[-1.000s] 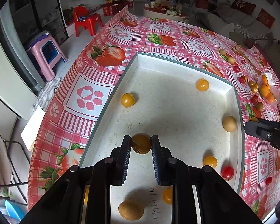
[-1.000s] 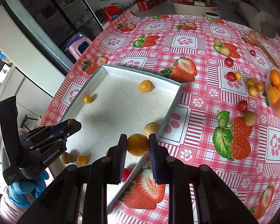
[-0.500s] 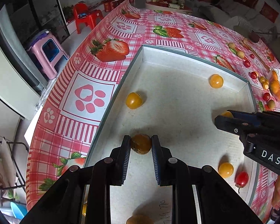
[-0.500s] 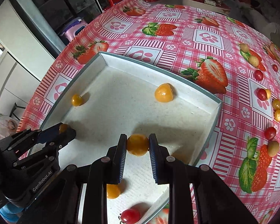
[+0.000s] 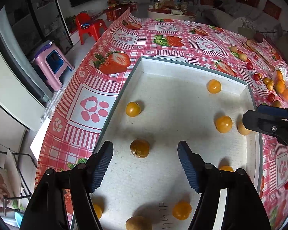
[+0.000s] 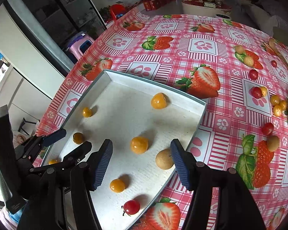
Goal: Organize fruits
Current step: 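Move both tools back toward the red cherry tomatoes on the tablecloth, then grasp a red cherry tomato with the left gripper while the right grasps another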
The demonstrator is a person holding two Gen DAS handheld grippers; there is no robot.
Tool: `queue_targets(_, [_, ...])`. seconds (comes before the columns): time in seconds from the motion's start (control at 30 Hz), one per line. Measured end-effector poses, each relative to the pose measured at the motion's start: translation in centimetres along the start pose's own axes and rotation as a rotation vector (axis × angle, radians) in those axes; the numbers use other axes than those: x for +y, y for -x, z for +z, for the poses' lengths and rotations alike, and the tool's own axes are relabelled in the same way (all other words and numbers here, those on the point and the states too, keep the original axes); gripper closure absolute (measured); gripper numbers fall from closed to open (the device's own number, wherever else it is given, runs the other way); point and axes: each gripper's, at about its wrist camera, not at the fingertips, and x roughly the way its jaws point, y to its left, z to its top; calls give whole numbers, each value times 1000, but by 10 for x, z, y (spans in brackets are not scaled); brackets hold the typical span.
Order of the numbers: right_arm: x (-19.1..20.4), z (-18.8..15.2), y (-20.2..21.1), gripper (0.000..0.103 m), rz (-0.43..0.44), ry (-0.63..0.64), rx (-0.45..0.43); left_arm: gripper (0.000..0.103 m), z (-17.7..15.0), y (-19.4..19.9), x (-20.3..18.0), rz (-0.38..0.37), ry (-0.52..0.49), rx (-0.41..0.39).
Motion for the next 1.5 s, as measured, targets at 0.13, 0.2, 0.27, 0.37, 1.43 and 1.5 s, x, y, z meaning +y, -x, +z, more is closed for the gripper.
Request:
queue_targets(0.13, [-20,-12,25,35,-11,-34,-29,32,2,18,-12,-23,-6,-34])
queue_targets(0.2, [-36,-21,36,35,-22,-66,-35,32,3,28,-23,-44,-20,-54])
queue_targets(0.27, [-55,-32,49,35,-36,-102,-38,32,3,38,-38,-66,-40,-71])
queue_targets(0.37, [-85,-52,67,35,-68,-154,-45,32,-1,51,-67,-111,-88,-87])
queue_targets(1.43, [-325,-118,133,37,-470,-564,-235,32,-108,51,-269,-221,-295,-51])
queue_targets(1.5, [-330,-107,127,37,-502,-562,-242,32,-109,50,-270,-217,-290,-54])
